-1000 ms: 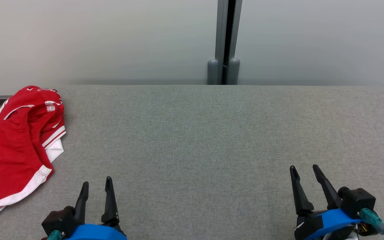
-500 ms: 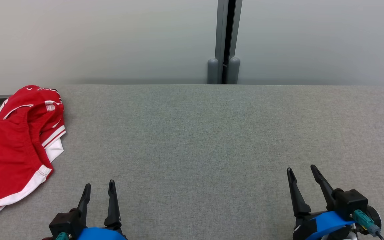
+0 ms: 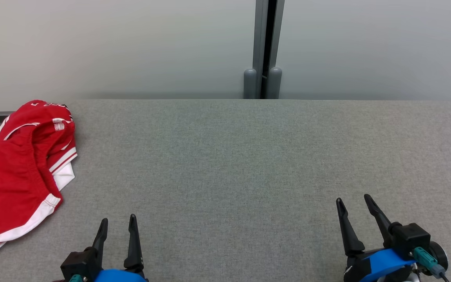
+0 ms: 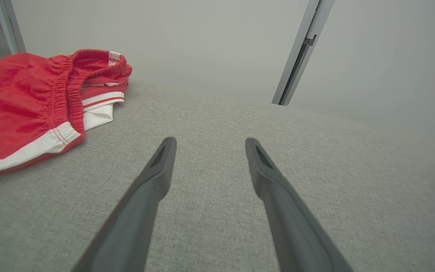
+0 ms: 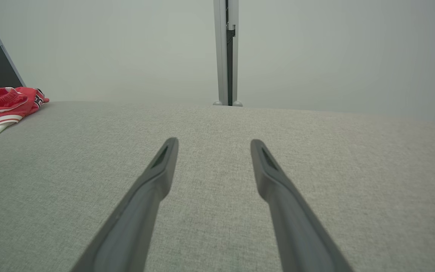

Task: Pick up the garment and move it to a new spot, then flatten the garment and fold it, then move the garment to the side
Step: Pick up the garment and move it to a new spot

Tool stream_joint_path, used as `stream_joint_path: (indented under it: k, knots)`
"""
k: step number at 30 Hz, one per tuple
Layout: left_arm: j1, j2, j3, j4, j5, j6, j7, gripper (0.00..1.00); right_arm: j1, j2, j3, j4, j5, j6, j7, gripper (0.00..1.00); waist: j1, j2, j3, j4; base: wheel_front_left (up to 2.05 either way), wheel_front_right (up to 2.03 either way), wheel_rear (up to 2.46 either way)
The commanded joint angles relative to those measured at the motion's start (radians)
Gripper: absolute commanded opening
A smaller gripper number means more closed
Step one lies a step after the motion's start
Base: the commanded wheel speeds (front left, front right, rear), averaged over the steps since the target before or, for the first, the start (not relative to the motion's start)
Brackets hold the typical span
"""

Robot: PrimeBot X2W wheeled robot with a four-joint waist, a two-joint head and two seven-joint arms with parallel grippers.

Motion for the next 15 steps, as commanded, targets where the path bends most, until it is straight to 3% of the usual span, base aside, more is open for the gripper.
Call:
stream_joint_path:
  k: [1,15]
  knots:
    - [0.004,0.002,-0.004,0.001,0.004,0.004,-0.003,1.00,-0.012,-0.006,-0.001,0.002,-0.001,0.000,-0.005,1.00,0.0000,0.0000,0.000,0.000,0.00,0.00,0.00]
    - [-0.008,0.002,-0.012,0.017,0.004,0.000,-0.003,1.00,-0.003,-0.006,-0.009,0.001,-0.004,0.000,-0.005,1.00,0.0000,0.0000,0.000,0.016,0.00,0.00,0.00]
